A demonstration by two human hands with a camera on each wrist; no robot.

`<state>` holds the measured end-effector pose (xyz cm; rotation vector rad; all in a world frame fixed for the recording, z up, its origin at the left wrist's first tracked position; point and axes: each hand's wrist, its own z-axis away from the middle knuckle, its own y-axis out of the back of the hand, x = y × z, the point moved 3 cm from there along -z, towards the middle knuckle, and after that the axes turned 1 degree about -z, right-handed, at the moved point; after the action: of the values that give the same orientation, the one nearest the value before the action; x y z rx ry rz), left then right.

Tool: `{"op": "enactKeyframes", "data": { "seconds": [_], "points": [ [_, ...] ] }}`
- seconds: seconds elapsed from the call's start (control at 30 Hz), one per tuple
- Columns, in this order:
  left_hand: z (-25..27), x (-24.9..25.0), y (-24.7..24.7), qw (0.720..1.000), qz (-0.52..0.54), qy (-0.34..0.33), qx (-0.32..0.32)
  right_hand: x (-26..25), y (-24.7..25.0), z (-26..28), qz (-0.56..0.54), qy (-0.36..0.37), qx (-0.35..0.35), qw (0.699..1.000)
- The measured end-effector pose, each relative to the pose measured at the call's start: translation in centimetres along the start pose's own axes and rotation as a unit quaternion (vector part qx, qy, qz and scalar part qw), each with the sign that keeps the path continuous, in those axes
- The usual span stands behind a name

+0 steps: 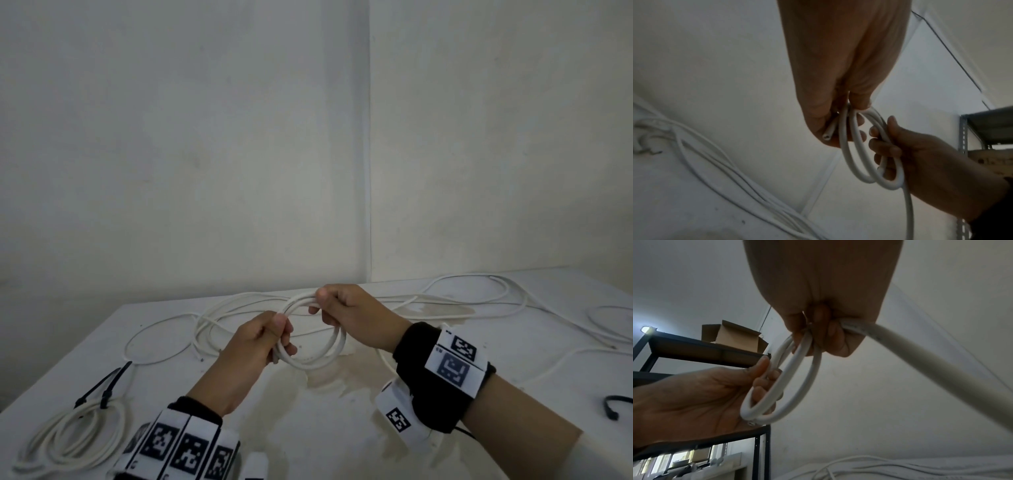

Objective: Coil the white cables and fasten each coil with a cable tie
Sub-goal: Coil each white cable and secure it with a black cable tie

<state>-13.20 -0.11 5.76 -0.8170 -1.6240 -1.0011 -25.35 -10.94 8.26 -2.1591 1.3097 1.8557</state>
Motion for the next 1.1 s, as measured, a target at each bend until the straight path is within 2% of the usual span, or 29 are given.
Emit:
{"op": "enactKeyframes", "data": {
  "seconds": [0.17,0.33,0.4,0.47,0.53,0.6,0.67,0.87,0.97,1.1],
  "points": [
    [0.1,0.8,-0.3,1.0,-0.007,0.008,-0.023,0.2,0.0,0.3,0.103,0.0,0.025,0.994],
    [0.0,1.7,-0.3,0.983,-0.174,-0.056,-0.002,-0.1,0.5,0.8,0.138,-0.009,0.032,0.99],
    [0.0,1.7,-0.2,0.978,-0.199,-0.064,-0.007,-0.3,0.5,1.0,0.148,-0.014,0.027,0.988],
    [0.0,1.6,-0.1,0.987,-0.159,-0.035,-0.011,-0.3,0.4,1.0,0.156,-0.015,0.026,0.987],
    [0.3,1.6,-0.4,0.998,-0.03,0.034,-0.034,-0.4,0.4,1.1,0.159,-0.016,0.024,0.987],
    [0.9,2.0,-1.2,0.985,0.131,0.089,-0.073,-0.5,0.4,1.1,0.159,-0.015,0.021,0.987],
    [1.2,2.0,-1.9,0.967,0.217,0.104,-0.084,-0.5,0.3,1.1,0.152,-0.013,0.025,0.988],
    [1.0,1.5,-2.8,0.965,0.246,0.087,-0.041,0.3,0.1,1.3,0.069,-0.006,0.044,0.997],
    [0.8,1.0,-2.4,0.971,0.222,0.08,-0.043,0.8,-0.1,1.6,-0.032,-0.036,0.015,0.999],
    [0.9,0.8,-2.0,0.974,0.208,0.079,-0.052,0.8,-0.6,1.9,-0.179,-0.074,-0.017,0.981]
  ]
}}
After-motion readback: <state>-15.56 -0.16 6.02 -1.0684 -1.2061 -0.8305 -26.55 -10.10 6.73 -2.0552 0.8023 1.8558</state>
